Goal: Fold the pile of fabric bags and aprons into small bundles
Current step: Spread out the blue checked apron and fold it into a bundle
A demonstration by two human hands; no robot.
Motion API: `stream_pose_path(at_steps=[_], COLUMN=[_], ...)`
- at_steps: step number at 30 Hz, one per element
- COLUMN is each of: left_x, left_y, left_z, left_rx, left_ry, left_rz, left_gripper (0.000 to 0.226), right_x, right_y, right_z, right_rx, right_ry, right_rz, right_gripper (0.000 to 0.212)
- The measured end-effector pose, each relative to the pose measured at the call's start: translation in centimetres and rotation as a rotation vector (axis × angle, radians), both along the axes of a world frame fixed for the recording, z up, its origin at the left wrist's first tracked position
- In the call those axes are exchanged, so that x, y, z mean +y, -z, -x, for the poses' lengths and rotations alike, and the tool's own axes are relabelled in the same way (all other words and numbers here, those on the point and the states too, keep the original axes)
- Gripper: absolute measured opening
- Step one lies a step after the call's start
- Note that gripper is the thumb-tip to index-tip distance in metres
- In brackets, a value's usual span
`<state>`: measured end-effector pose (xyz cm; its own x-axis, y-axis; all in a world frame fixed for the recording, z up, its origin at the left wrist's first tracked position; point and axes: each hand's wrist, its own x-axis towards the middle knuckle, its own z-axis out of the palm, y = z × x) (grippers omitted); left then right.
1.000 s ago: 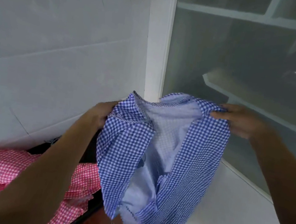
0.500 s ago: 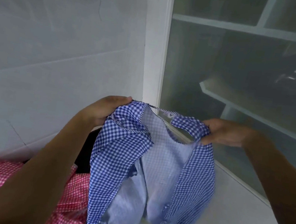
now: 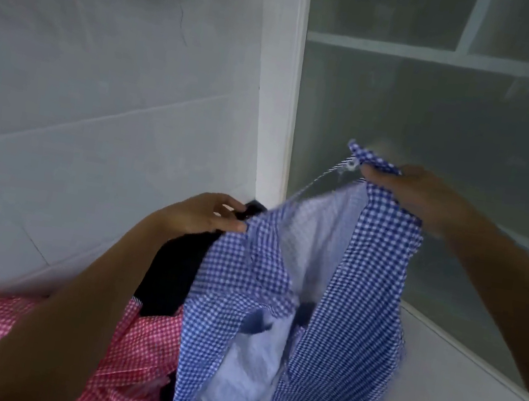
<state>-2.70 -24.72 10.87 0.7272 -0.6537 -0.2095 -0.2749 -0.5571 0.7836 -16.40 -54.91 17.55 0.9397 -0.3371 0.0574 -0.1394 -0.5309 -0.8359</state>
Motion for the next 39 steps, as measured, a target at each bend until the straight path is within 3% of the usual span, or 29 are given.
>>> stream_pose_path(at_steps=[3,6,8,12,13,15,17,25,28,31,34,36,39], left_x=[-1.4,-3.3,-4.4,-6.6,-7.1,-7.9,-8.5,-12.1,-13.7,-13.8,-11.9,-10.1,-8.0], left_y=[2.7,5.4,7.5,11.7,13.0,16.0,18.6,20.4,19.5,17.6,14.0,10.7,5.8], left_z=[2.7,7.2,9.9,12.6,13.3,14.8,16.4,16.4,15.4,14.1,11.1,8.8,6.3], left_rx=[-0.011,-0.079,-0.144,-0.268,-0.275,-0.27,-0.232,-0.147,-0.169,-0.198,-0.252,-0.103,0.194], left_ry=[-0.07,-0.104,-0.069,0.128,0.198,0.254,0.213,-0.174,-0.229,-0.243,-0.09,0.033,-0.004], left_rz=[0.104,0.302,0.368,0.114,0.015,-0.133,-0.145,-0.015,0.008,-0.005,-0.085,-0.012,0.207], left_gripper=[0.051,0.038,0.035,0.036,0.046,0.088,0.113,0.131,0.108,0.037,0.039,0.04,0.019], right_x=[1.1,1.7,2.0,2.5,2.5,2.6,2.7,2.3,2.0,1.0,-0.7,-2.2,-4.7], right_y=[-0.4,-0.2,-0.5,-0.9,-0.9,-1.0,-1.5,-4.0,-5.1,-6.6,-7.9,-8.1,-7.2], right_z=[0.0,-0.2,0.0,0.2,0.3,0.3,0.4,1.3,1.9,3.0,4.2,4.5,4.8], right_rx=[0.08,0.165,0.163,0.129,0.132,0.117,0.125,0.161,0.159,0.17,0.237,0.398,0.674], right_ry=[-0.133,-0.209,-0.254,-0.298,-0.286,-0.255,-0.238,-0.265,-0.261,-0.291,-0.379,-0.429,-0.467], right_rz=[0.229,0.271,0.287,0.328,0.327,0.314,0.282,0.21,0.149,0.185,0.46,0.653,0.859], right_gripper=[0.049,0.056,0.045,0.041,0.042,0.043,0.044,0.046,0.044,0.044,0.036,0.024,0.056])
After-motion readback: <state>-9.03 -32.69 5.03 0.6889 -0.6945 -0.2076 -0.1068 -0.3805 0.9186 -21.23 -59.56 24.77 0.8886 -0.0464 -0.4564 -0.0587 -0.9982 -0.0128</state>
